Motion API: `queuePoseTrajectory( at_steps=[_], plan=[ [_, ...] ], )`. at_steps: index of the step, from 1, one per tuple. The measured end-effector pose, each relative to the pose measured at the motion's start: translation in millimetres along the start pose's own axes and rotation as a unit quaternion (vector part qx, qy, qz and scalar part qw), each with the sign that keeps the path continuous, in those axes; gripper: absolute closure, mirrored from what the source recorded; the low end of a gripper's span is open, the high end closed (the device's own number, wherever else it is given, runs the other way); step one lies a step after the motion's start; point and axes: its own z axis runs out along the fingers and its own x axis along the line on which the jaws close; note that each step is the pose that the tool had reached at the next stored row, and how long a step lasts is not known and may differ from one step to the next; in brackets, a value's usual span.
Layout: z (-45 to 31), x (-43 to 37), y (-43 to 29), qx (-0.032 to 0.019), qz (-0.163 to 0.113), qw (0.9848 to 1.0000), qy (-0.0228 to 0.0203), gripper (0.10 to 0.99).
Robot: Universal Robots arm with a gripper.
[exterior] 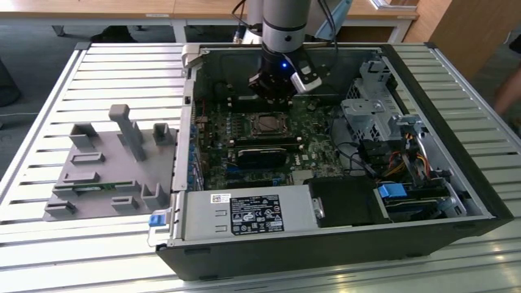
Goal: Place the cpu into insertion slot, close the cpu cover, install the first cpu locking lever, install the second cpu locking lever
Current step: 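Install the first cpu locking lever, then install the second cpu locking lever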
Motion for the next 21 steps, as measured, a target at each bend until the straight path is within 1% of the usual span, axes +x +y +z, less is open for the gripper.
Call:
queuePoseTrajectory(
  at_steps=[10,21],
  plan=[
    [-0.2,0.0,-2.2,0.0,0.0,1.0,0.0,0.98],
    [-0.5,0.0,-8.7,0.0001,0.0,1.0,0.0,0.98]
  ],
)
